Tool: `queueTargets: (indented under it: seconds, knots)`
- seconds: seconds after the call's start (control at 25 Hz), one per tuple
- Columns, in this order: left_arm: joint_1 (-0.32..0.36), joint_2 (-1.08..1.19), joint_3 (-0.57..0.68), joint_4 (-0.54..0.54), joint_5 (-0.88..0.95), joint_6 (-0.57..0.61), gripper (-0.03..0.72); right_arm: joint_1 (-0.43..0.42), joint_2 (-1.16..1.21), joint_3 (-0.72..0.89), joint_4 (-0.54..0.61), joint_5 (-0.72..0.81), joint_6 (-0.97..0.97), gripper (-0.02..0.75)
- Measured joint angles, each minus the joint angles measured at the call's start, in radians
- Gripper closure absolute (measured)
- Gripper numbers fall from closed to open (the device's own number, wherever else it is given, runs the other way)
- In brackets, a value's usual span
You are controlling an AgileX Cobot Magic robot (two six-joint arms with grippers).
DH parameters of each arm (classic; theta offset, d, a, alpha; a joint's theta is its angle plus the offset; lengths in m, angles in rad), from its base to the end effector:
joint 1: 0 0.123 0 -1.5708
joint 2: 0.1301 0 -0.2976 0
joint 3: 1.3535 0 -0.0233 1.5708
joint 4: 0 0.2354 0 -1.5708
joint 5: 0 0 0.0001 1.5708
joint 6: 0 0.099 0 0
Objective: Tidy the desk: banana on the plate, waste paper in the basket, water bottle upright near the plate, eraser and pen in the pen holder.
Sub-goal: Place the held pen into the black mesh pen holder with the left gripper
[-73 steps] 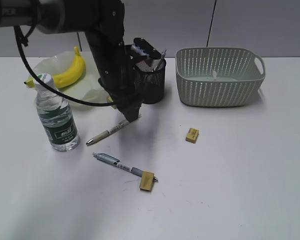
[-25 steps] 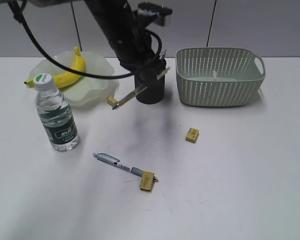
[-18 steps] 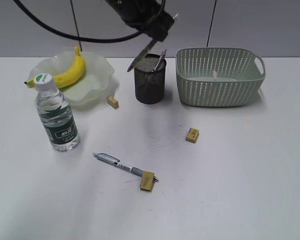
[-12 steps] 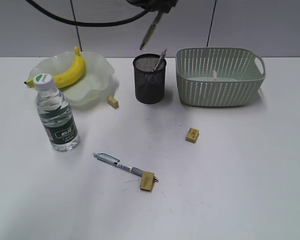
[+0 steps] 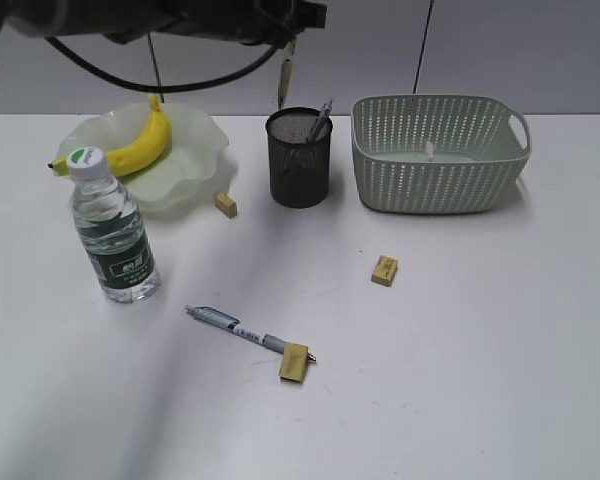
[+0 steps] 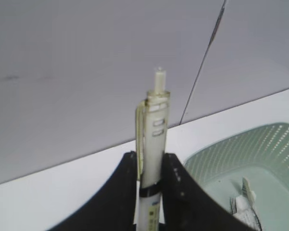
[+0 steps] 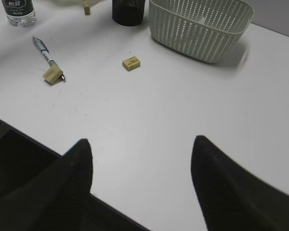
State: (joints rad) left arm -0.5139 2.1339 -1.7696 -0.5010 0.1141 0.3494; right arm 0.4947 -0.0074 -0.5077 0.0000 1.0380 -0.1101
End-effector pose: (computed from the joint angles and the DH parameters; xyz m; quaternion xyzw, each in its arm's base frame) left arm 0.4456 -0.2578 0.2734 0.1652 0.8103 -0.2042 0.5238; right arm -0.0219 -0.0118 0.2701 -0.2511 0.8050 0.1027 0.5277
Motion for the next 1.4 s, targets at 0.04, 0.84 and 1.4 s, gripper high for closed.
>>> queueTargets:
  seconds: [0.04,0.84,1.4]
  knots:
    - [0.0,0.013,0.002,-0.003,-0.01,0.0,0.582,0.0,0.0,0.0,0.0,0.0,0.0,0.227]
    - [-0.024,0.165,0.006,0.003,-0.069,0.0,0.561,0.0,0.0,0.0,0.0,0.0,0.0,0.227]
    - [-0.038,0.086,0.006,0.124,-0.028,0.0,0.241,0.0,0.0,0.0,0.0,0.0,0.001,0.227]
